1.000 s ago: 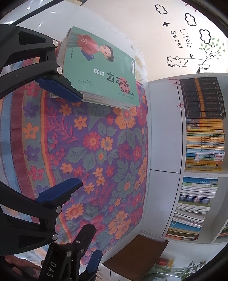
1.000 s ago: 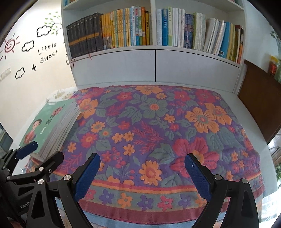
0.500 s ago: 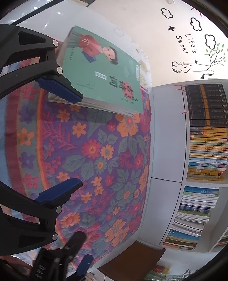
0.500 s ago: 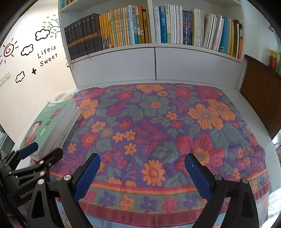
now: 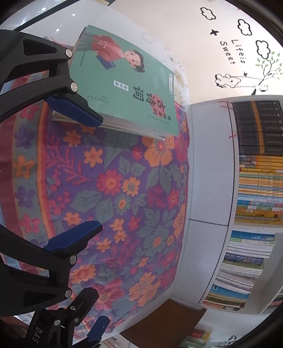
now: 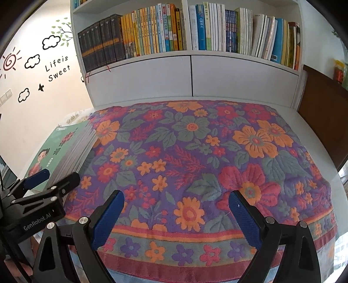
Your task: Organize books
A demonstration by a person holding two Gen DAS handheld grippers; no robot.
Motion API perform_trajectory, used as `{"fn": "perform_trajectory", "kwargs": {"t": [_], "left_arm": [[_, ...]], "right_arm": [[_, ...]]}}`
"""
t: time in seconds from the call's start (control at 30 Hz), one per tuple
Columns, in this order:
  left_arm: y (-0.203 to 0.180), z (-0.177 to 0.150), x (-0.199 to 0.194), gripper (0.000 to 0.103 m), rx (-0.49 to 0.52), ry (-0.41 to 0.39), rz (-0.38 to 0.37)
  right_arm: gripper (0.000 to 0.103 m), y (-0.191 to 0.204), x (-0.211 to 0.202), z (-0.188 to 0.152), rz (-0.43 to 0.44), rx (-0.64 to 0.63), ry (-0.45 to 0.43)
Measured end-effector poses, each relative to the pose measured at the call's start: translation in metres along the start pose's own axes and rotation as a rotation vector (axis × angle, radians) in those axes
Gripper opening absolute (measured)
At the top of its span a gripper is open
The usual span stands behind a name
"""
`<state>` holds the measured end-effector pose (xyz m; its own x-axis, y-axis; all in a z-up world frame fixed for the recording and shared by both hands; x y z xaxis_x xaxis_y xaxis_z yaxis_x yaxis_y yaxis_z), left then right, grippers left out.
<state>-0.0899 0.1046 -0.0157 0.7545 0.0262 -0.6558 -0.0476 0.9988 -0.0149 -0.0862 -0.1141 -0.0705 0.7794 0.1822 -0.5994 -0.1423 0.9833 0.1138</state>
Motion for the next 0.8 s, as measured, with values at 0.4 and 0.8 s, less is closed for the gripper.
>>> {"fn": "perform_trajectory", "kwargs": {"t": [0.4, 0.8], "left_arm": [[0.0009, -0.0045, 0.0069, 0.087, -0.012, 0.026, -0.010], [0.0015, -0.0055, 0.0074, 0.087, -0.010, 0.031, -0.014]], "right_arm": [[0.096, 0.0020, -0.0026, -0.0007, 0.028, 0.021, -0.030], [0.096, 0.0090, 0.0039, -0.0050, 0.032, 0.003, -0.006]]}}
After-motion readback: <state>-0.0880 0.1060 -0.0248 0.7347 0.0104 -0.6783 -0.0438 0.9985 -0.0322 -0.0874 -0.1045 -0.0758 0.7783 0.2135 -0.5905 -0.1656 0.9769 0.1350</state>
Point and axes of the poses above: each gripper's, at about its wrist camera, not at the fingertips, and x roughly the way its jaws point, y to its left, z to its top, the point moved 2 cm from there along x, roughly the way its jaws point, and after that the axes turned 4 degrees about -y, right-handed, at the moved point
